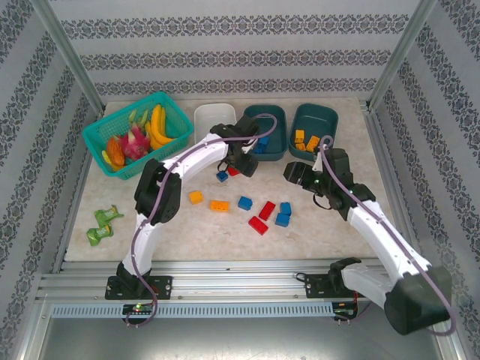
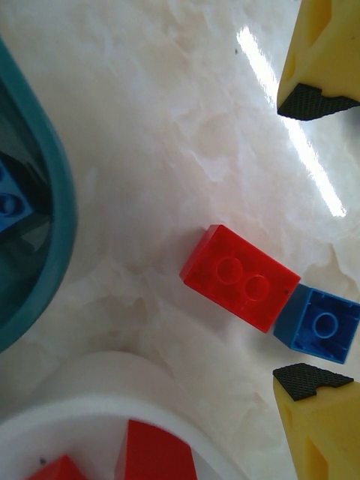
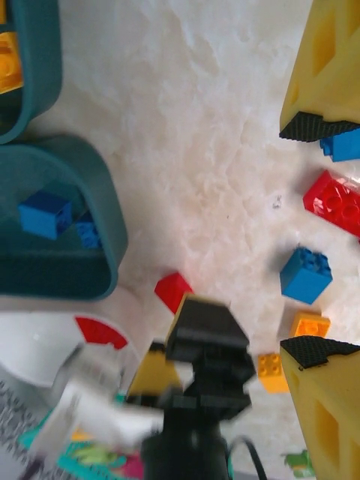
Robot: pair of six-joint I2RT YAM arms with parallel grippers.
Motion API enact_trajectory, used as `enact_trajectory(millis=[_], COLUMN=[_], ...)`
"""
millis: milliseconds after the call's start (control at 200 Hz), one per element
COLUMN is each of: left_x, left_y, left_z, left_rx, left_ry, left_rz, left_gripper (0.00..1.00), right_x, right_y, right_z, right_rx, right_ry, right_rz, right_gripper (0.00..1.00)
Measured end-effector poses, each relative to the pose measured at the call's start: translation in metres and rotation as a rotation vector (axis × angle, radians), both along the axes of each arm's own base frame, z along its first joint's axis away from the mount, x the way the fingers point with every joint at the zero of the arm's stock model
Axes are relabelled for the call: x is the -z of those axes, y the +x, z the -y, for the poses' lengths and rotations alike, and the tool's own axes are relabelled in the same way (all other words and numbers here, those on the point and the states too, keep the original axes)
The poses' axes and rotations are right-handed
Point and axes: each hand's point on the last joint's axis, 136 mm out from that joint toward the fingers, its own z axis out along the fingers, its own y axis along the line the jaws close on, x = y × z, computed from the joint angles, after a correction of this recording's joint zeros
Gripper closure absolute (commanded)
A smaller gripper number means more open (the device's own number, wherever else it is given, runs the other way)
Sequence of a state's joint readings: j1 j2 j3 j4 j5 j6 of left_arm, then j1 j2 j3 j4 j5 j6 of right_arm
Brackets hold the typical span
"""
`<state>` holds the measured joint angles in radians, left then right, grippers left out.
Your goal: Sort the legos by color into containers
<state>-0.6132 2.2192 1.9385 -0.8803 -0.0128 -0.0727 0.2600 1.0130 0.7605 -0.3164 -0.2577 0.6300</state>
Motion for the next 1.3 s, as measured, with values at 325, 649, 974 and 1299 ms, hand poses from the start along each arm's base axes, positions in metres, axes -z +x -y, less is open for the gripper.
enact_trajectory(millis=[325, 649, 974, 1299], left_x=[0.036, 0.052, 0.053, 0.051], left_y=[0.006, 0.012, 0.015, 0.015], left_z=[-0.001, 0.0, 0.0, -0.001], left_rx=[0.081, 0.099, 0.098, 0.055], left_ry=[0.074, 0.101, 0.101, 0.086], left_rz=[-0.013, -0.016, -0.01, -0.001], left_gripper=[0.13, 0.17, 0.5, 0.7], right_x=[-0.012, -0.016, -0.008, 0.001], right_y=[-0.03, -0.045, -0.043, -0.04], right_z=[-0.006, -0.011, -0.012, -0.013], right_rx=[-0.025, -0.04, -0.037, -0.035], right_ry=[0.11, 0.178, 0.175, 0.168], right_rz=[0.014, -0.011, -0.046, -0.075], right_gripper=[0.24, 0.24, 0.24, 0.24])
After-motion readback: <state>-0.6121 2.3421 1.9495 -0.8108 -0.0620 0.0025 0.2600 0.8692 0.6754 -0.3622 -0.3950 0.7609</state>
